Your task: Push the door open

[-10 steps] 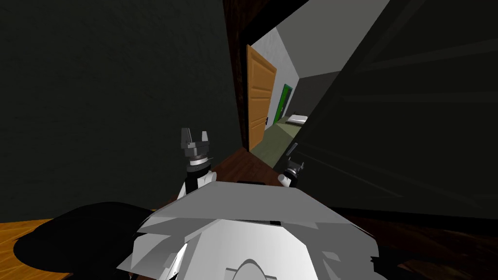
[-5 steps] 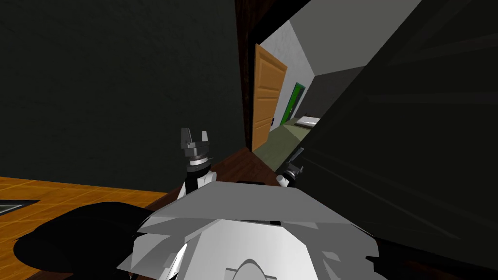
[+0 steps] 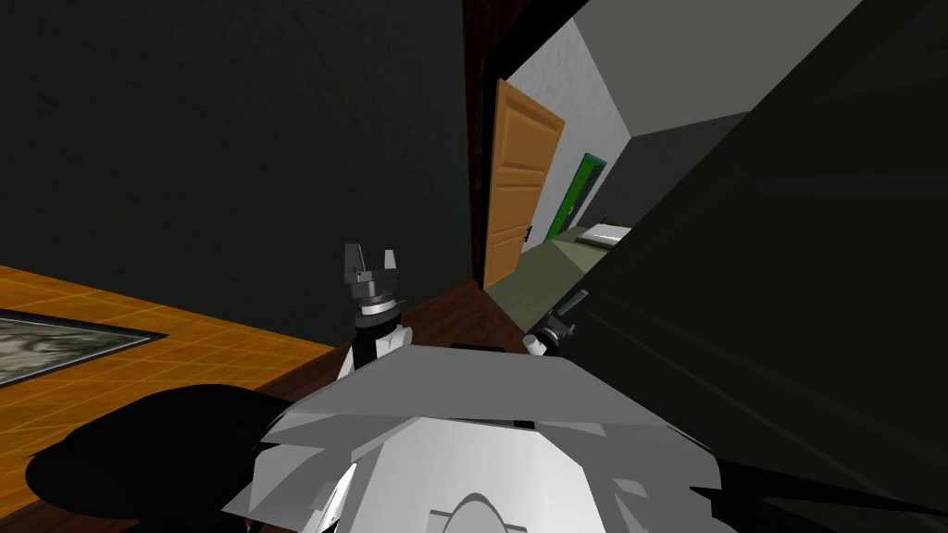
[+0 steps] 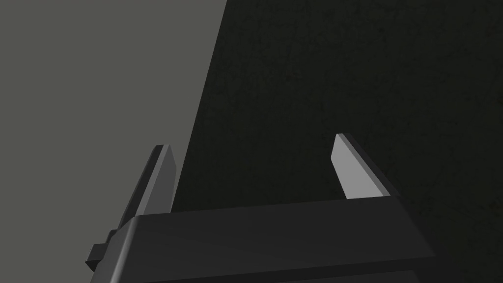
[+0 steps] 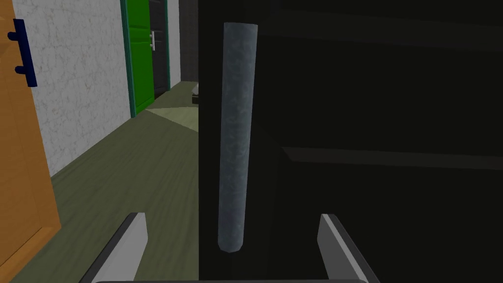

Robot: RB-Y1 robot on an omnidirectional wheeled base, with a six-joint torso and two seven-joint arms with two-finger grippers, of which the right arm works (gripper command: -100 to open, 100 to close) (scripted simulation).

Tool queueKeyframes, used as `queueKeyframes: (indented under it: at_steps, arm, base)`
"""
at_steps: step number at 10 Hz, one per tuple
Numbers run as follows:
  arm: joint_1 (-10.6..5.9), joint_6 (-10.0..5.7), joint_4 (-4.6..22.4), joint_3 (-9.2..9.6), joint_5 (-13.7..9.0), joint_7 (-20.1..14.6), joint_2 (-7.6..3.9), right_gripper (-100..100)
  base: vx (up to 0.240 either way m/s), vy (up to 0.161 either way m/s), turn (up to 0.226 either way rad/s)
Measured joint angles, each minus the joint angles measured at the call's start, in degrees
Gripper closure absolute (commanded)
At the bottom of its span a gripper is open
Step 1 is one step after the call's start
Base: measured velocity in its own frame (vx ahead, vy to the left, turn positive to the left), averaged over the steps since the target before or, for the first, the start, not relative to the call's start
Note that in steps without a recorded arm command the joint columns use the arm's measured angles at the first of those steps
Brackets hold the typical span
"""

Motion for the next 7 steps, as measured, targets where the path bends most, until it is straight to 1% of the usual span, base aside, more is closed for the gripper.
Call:
queueKeyframes:
  at_steps: [1, 2, 3, 4, 6, 7]
  arm:
    - [-0.29, -0.19, 0.7, -0.09, -0.2, -0.3, -0.08, -100]
    - [-0.58, -0.50, 1.5, -0.24, -0.5, -0.8, 0.07, -100]
    - [-0.61, -0.56, 1.6, -0.26, -0.6, -0.8, 0.10, -100]
    - [-0.74, -0.86, 2.2, -0.22, -0.5, -1.1, -0.69, -100]
    - [0.05, -0.70, 1.4, -0.28, -0.6, -1.2, -1.68, -100]
    - [0.06, -0.60, 1.5, -0.36, -0.7, -1.3, -2.15, -100]
  base:
    - [-0.006, -0.022, 0.096]
    - [-0.002, -0.015, 0.030]
    - [0.069, -0.080, 0.008]
    - [0.114, -0.121, 0.037]
    - [0.131, -0.170, 0.026]
    - [0.128, -0.154, 0.021]
